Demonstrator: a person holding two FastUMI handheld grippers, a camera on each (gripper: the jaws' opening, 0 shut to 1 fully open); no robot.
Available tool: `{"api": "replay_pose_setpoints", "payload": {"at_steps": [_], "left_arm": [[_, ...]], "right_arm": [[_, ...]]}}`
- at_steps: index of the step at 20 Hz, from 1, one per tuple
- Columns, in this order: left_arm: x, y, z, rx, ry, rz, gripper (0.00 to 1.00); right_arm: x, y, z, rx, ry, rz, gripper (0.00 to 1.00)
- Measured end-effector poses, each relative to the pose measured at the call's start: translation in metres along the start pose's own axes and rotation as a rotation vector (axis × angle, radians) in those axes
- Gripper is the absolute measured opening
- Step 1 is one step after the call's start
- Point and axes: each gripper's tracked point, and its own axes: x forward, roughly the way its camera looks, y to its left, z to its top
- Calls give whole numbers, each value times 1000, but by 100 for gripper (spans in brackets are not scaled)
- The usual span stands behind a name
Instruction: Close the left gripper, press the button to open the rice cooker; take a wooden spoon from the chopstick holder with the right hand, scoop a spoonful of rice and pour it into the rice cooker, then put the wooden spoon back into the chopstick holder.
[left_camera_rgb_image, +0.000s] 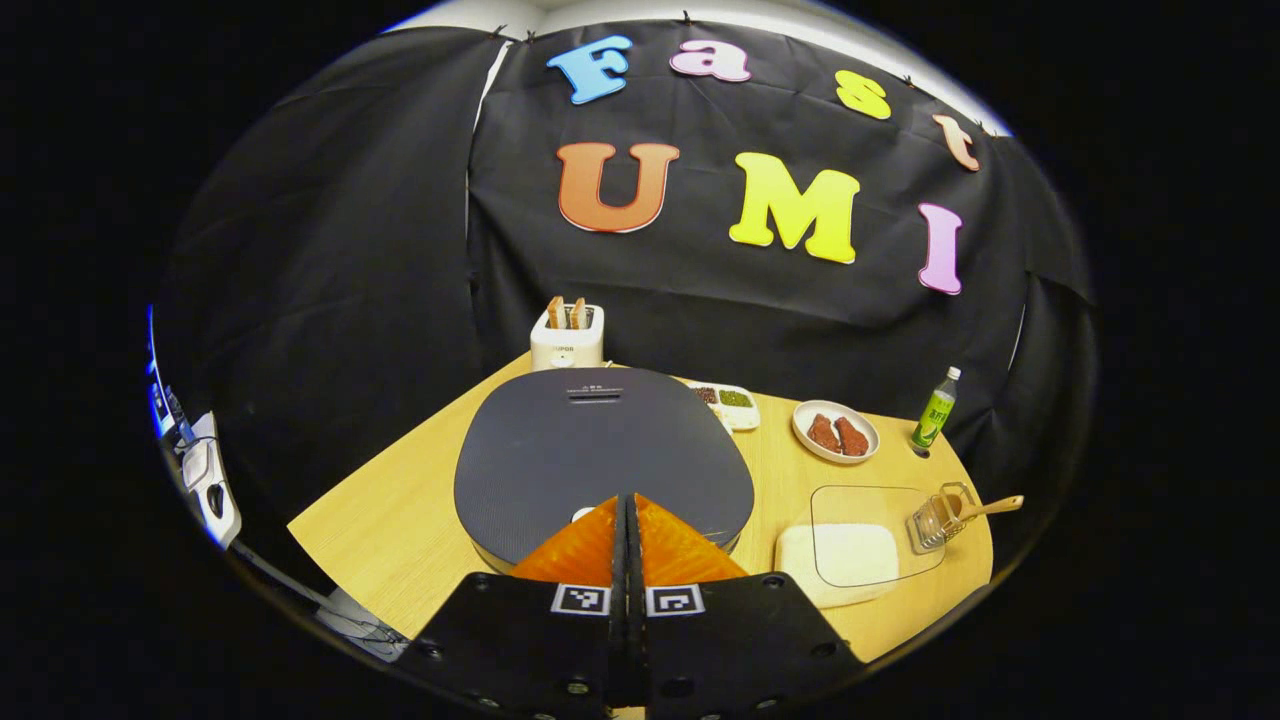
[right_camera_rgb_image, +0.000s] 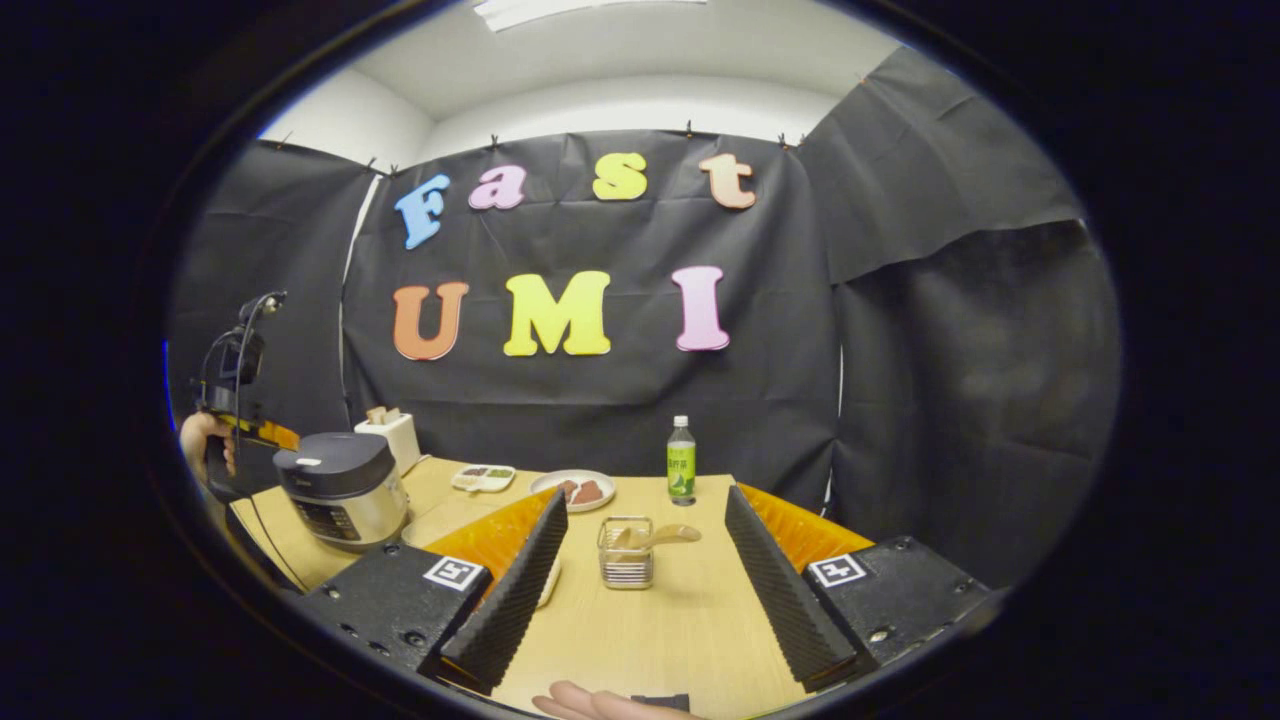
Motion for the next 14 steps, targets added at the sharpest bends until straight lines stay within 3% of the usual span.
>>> {"api": "replay_pose_setpoints", "payload": {"at_steps": [14], "left_arm": [[19, 2, -25, -64, 116, -25, 0]], "right_arm": [[17, -16, -37, 60, 63, -15, 100]]}}
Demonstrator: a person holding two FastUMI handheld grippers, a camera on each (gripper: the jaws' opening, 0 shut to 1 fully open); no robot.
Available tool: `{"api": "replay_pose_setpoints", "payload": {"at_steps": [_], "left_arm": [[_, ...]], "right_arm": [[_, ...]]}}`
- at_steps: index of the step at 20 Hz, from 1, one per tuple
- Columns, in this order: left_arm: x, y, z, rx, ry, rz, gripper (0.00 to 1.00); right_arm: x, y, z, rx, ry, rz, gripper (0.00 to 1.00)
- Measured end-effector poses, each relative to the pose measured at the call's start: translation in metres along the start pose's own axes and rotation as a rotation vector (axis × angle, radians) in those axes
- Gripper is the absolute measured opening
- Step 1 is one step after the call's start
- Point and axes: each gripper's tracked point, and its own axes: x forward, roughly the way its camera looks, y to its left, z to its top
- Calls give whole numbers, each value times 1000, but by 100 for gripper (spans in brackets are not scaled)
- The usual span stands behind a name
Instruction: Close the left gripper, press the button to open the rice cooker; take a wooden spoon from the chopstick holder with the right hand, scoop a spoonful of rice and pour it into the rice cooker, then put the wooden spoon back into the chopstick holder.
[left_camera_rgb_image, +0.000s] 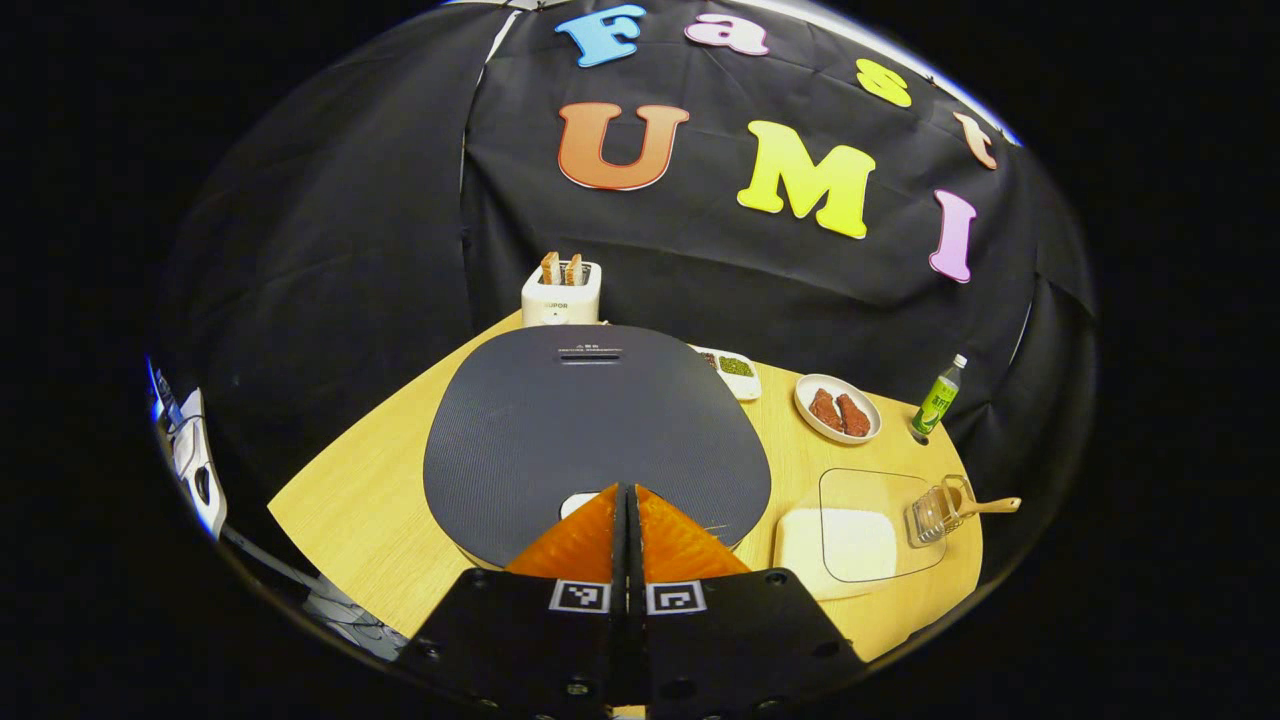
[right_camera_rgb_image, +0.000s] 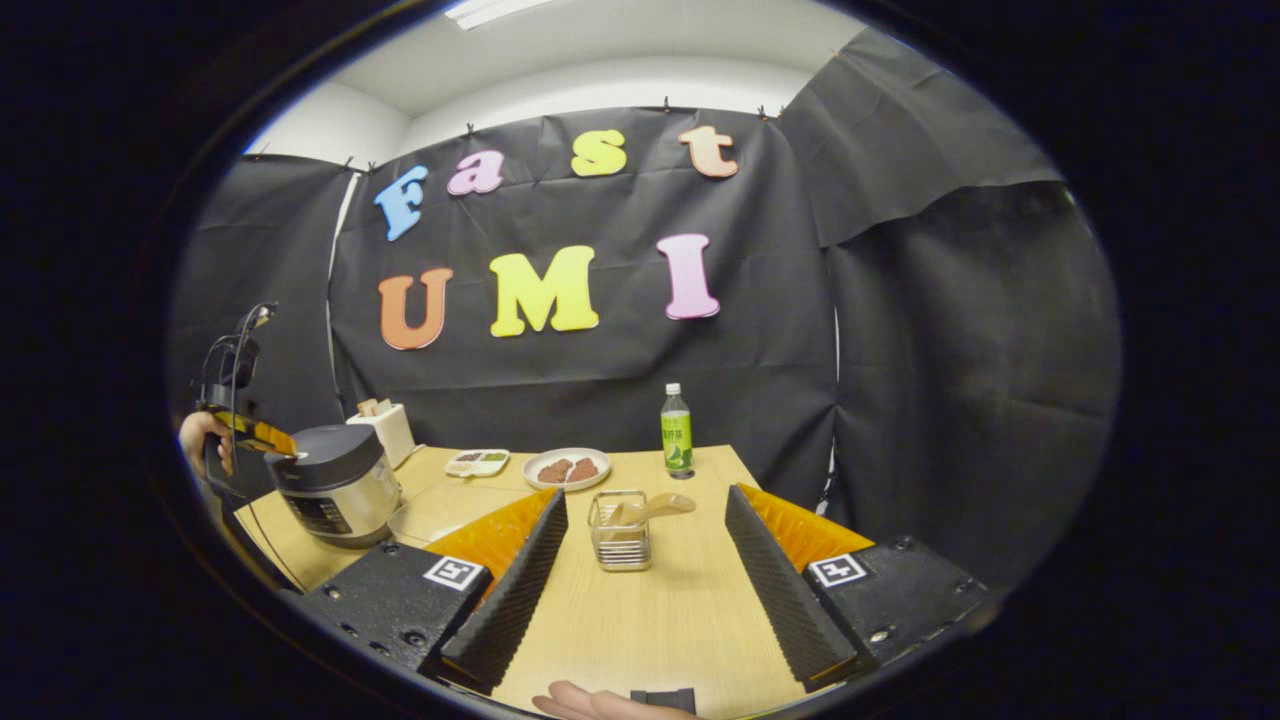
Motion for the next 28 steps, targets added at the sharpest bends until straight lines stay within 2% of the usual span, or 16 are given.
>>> {"api": "replay_pose_setpoints", "payload": {"at_steps": [3, 6, 8, 12, 14, 15, 18, 19, 20, 21, 22, 23, 24, 27, 28], "left_arm": [[-2, 0, -2, 11, -26, -8, 0], [-3, -2, 7, -32, -41, -22, 0], [-7, -2, 10, -10, -57, -14, 0], [-42, -6, 63, 19, -257, -5, 0], [-72, -6, 91, 50, -374, 29, 53], [-85, -8, 98, 51, -398, 33, 46], [-124, -13, 110, 59, -492, 24, 88], [-138, -10, 110, 62, -519, 23, 98], [-149, -9, 107, 66, -537, 18, 97], [-159, -8, 104, 68, -552, 14, 87], [-168, -5, 99, 68, -562, 16, 95], [-176, -4, 93, 70, -571, 9, 84], [-185, -3, 88, 69, -579, -3, 95], [-203, 1, 69, 64, -588, -25, 95], [-207, 4, 63, 64, -592, -24, 95]], "right_arm": [[5, -2, -15, 28, 27, 1, 100], [9, -7, -26, 43, 52, -6, 100], [10, -12, -32, 43, 64, -16, 100], [13, -12, -39, 53, 71, -10, 100], [18, -8, -43, 73, 72, 4, 100], [22, -6, -47, 91, 76, 12, 100], [39, 0, -53, 150, 53, 32, 99], [44, 1, -51, 152, 31, 38, 100], [51, 3, -51, 139, 12, 48, 100], [58, 2, -57, 119, 16, 42, 100], [68, 0, -65, 103, 29, 32, 100], [73, 0, -69, 100, 43, 25, 94], [80, 2, -73, 104, 55, 29, 100], [106, -2, -86, 114, 91, 3, 100], [115, -2, -84, 127, 73, 4, 93]]}}
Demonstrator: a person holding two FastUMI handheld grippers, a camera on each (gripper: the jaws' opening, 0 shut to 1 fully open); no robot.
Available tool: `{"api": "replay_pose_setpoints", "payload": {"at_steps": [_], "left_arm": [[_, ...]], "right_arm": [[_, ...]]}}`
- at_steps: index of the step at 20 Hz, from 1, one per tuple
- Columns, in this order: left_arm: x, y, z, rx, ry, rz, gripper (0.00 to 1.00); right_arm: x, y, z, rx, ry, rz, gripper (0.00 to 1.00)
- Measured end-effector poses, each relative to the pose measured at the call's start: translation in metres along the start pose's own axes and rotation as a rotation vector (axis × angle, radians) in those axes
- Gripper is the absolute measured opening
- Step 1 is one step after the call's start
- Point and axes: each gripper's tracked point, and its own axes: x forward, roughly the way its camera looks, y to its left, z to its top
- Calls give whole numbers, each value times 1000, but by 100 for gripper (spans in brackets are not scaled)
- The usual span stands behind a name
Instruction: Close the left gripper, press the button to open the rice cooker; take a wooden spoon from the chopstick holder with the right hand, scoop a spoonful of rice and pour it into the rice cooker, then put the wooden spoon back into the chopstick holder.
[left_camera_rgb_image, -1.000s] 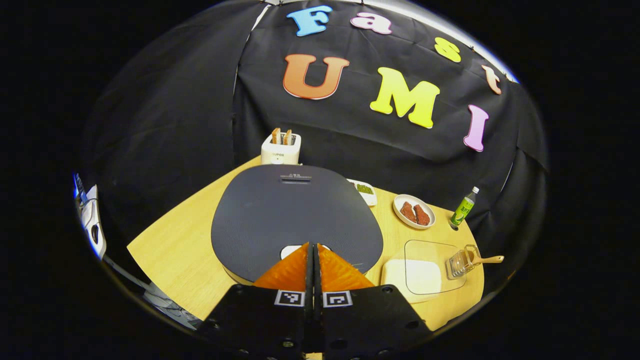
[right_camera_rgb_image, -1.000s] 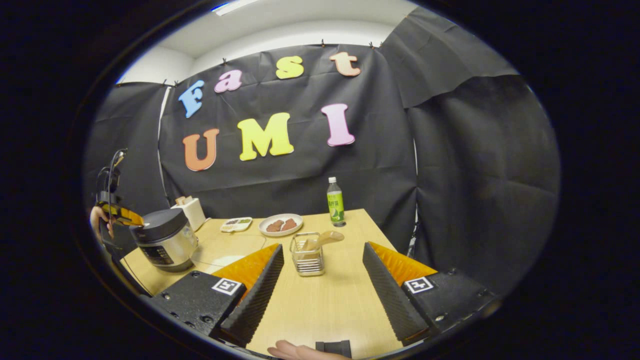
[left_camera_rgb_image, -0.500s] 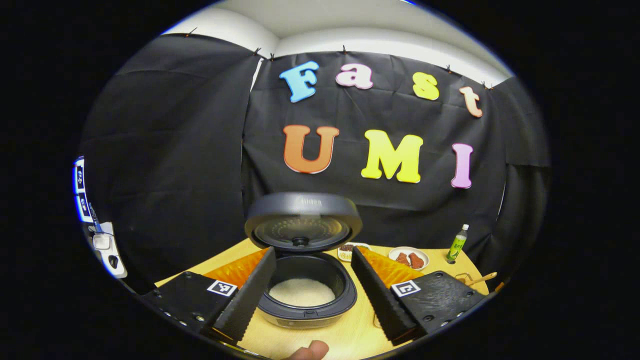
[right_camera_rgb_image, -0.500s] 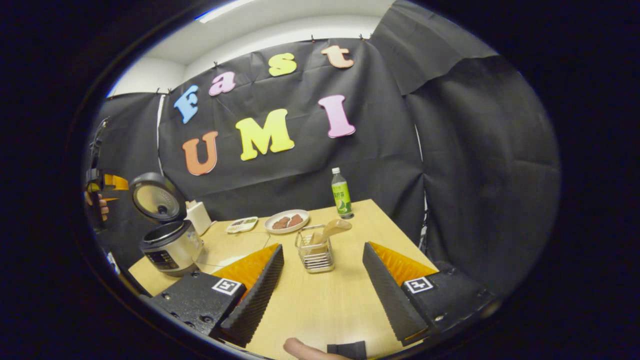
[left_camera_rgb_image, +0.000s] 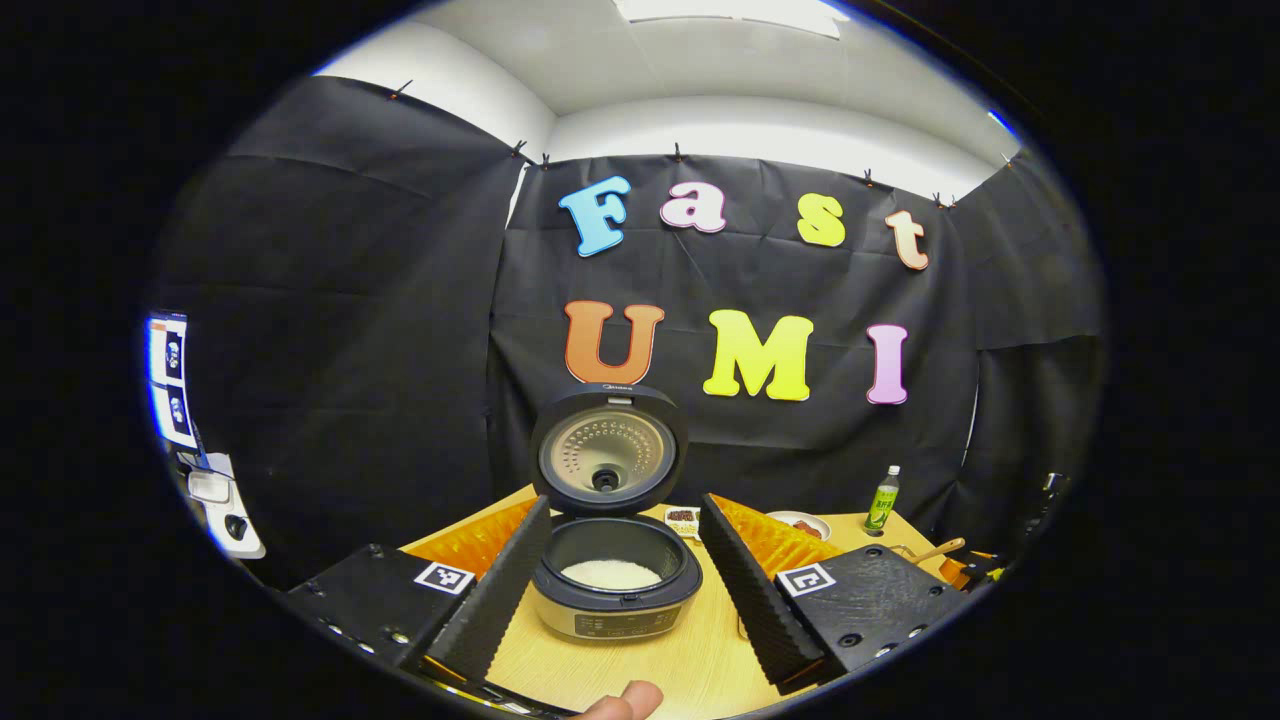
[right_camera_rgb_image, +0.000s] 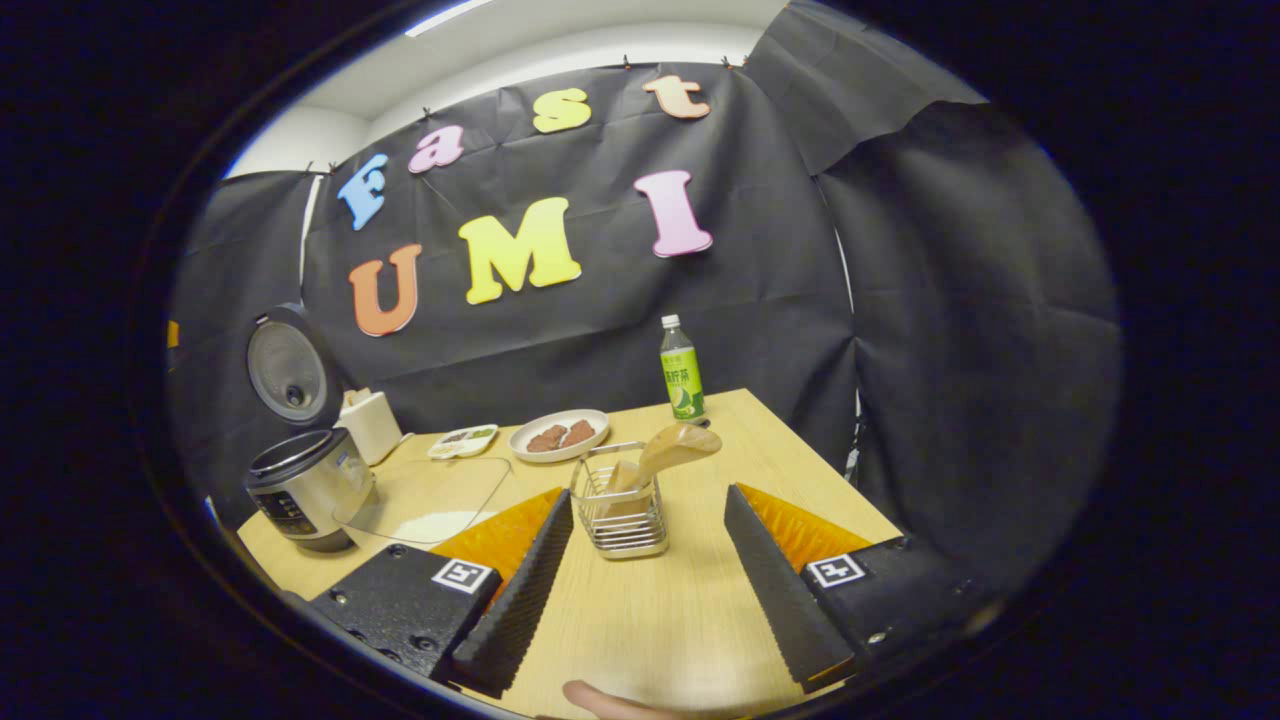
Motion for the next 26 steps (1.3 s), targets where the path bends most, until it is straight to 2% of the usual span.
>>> {"api": "replay_pose_setpoints", "payload": {"at_steps": [1, 4, 5, 6, 7, 8, 10, 11, 12, 14, 19, 20, 21, 26], "left_arm": [[-10, 0, -2, 7, -3, -6, 95], [-30, 3, -14, 31, -21, -7, 95], [-33, 3, -19, 31, -17, -12, 95], [-35, 4, -23, 26, -9, -17, 94], [-36, 3, -27, 25, 0, -21, 94], [-37, 5, -30, 27, 9, -23, 95], [-39, 10, -36, 42, 21, -24, 94], [-39, 14, -36, 50, 22, -18, 95], [-38, 20, -35, 55, 22, -8, 95], [-40, 26, -33, 47, 17, -5, 95], [-41, 32, -36, 31, 20, -19, 94], [-41, 33, -39, 32, 24, -20, 95], [-40, 34, -41, 35, 29, -20, 95], [-41, 39, -51, 42, 50, -14, 95]], "right_arm": [[8, 0, 0, 15, -6, -8, 98], [34, 8, 4, 31, -46, 8, 93], [43, 4, 4, 37, -55, -15, 87], [51, 4, 3, 45, -54, -30, 93], [57, 9, 0, 53, -47, -35, 86], [62, 12, -4, 56, -36, -43, 91], [68, 20, -2, 69, -39, -41, 88], [72, 18, 0, 78, -50, -56, 79], [77, 16, 0, 89, -50, -65, 78], [87, 18, -5, 111, -31, -67, 59], [96, 25, -1, 94, -49, -51, 40], [97, 26, 1, 82, -49, -52, 30], [97, 30, 4, 69, -49, -41, 24], [96, 46, 40, -3, -78, -29, 19]]}}
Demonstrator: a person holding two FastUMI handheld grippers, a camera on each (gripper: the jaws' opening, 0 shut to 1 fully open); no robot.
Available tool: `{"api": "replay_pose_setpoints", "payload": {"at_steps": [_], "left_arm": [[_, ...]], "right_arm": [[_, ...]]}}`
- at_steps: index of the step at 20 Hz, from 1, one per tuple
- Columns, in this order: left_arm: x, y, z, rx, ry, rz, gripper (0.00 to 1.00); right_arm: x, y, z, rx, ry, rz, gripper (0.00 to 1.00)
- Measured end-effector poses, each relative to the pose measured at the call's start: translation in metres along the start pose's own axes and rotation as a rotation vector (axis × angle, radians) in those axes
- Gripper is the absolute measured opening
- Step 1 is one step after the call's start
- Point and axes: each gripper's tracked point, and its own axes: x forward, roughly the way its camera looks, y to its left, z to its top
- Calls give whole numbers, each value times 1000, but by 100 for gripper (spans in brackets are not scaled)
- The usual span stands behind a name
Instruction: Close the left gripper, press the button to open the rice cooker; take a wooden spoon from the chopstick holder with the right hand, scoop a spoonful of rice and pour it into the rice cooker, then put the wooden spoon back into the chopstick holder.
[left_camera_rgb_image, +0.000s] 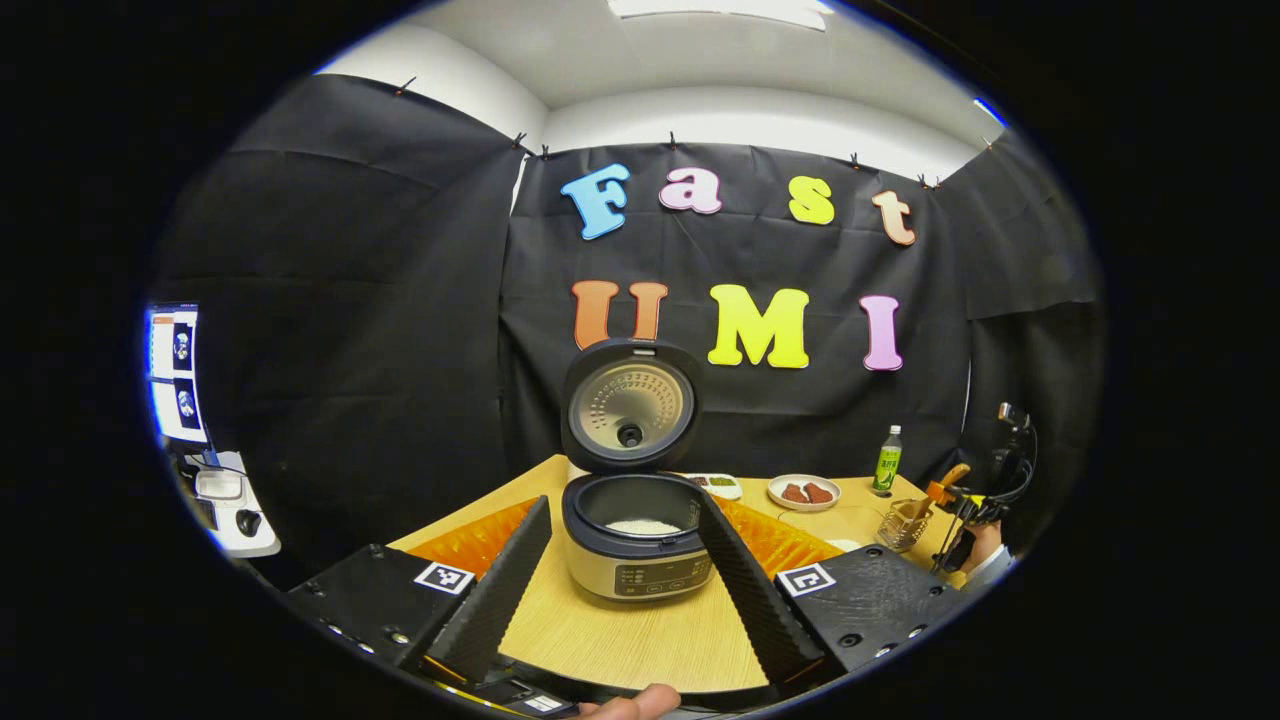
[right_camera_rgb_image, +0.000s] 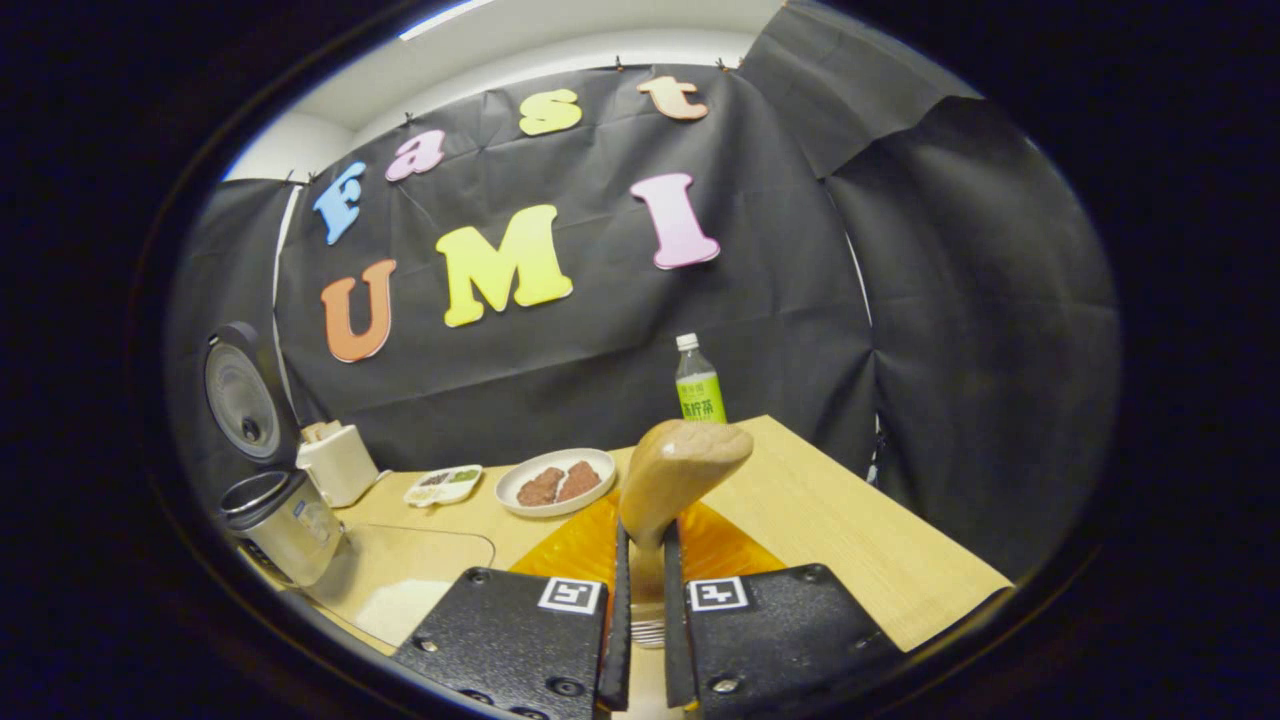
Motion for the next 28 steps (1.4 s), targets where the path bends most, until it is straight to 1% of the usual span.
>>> {"api": "replay_pose_setpoints", "payload": {"at_steps": [4, 8, 10, 11, 14, 16, 18, 21, 22, 25, 28], "left_arm": [[-2, 2, -3, 6, 4, -7, 95], [-4, 6, -6, 24, 7, -6, 95], [-5, 8, -7, 31, 7, -6, 95], [-7, 8, -7, 33, 6, -8, 95], [-11, 5, -5, 41, -4, -22, 95], [-14, 6, -4, 52, -8, -28, 95], [-15, 2, -5, 56, -12, -38, 95], [-18, 0, -6, 53, -13, -48, 94], [-17, 1, -7, 49, -14, -47, 94], [-17, 2, -13, 39, 0, -57, 94], [-15, 6, -20, 33, 14, -56, 94]], "right_arm": [[-8, 12, 42, -39, -60, 8, 17], [-26, 32, 70, -63, -84, 19, 17], [-33, 42, 77, -85, -82, 14, 17], [-39, 52, 80, -85, -84, 25, 17], [-52, 93, 91, -79, -94, 108, 17], [-52, 110, 84, -95, -73, 127, 15], [-52, 139, 79, -116, -67, 175, 13], [-39, 165, 46, -145, -9, 218, 11], [-33, 171, 33, -151, 13, 218, 11], [-18, 174, -4, -183, 74, 187, 10], [-10, 171, -31, -264, 105, 143, 11]]}}
